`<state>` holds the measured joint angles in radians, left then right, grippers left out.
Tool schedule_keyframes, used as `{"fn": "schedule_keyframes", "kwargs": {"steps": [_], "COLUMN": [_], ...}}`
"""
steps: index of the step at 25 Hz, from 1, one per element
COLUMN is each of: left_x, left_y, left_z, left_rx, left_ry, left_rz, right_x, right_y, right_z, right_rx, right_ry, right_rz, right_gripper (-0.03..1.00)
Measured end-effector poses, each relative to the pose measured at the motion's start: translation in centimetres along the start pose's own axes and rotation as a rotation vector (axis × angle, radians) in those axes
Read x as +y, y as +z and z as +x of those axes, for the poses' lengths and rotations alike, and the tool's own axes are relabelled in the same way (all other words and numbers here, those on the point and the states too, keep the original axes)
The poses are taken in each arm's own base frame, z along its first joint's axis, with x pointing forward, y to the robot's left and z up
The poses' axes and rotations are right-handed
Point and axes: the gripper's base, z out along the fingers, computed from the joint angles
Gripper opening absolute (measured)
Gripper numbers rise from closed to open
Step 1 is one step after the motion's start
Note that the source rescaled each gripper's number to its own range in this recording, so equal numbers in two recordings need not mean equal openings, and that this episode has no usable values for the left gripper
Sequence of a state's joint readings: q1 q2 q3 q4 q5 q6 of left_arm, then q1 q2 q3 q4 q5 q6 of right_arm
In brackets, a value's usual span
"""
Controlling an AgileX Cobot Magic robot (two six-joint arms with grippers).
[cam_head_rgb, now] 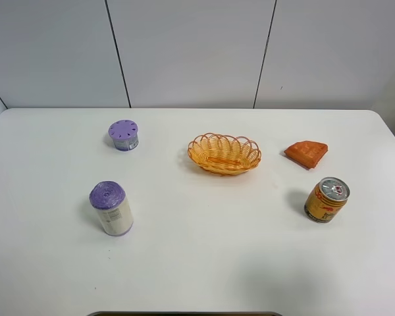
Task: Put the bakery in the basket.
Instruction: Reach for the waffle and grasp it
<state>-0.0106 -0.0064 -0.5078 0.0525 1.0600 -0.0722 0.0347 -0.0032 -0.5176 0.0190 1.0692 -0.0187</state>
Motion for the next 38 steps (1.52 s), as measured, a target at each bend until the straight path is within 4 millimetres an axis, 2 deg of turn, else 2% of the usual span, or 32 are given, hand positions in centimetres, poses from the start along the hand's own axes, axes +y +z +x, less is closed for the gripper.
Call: {"fn": "schedule_keyframes", "kwargs": {"steps": [5, 14, 22, 28, 38], "left_x": [0.0, 0.0, 0.0, 0.0, 0.0], "left_y": [0.0, 0.0, 0.0, 0.0, 0.0], "left_z": [0.0, 0.0, 0.0, 0.0, 0.0], "left_rx": [0.000, 0.000, 0.000, 0.000, 0.000], "left_ry": [0.000, 0.000, 0.000, 0.000, 0.000], "left_rz": [0.000, 0.000, 0.000, 0.000, 0.000], "right_x": [0.0, -0.2, -0.6, -1.3, -1.9], "right_y": [-0.9, 1.4, 6.0, 9.5, 17.7], "right_z": [-2.4, -8.6, -13.3, -16.3, -19.4], "right_rx": [0.019, 0.170, 0.365, 0.463, 0.660], "right_ry": [-0.001, -0.050, -0.188, -0.376, -0.541], "right_rz": [0.000, 0.001, 0.003, 0.015, -0.018], "right_gripper": [1.00, 1.00, 1.00, 1.00, 1.00]}}
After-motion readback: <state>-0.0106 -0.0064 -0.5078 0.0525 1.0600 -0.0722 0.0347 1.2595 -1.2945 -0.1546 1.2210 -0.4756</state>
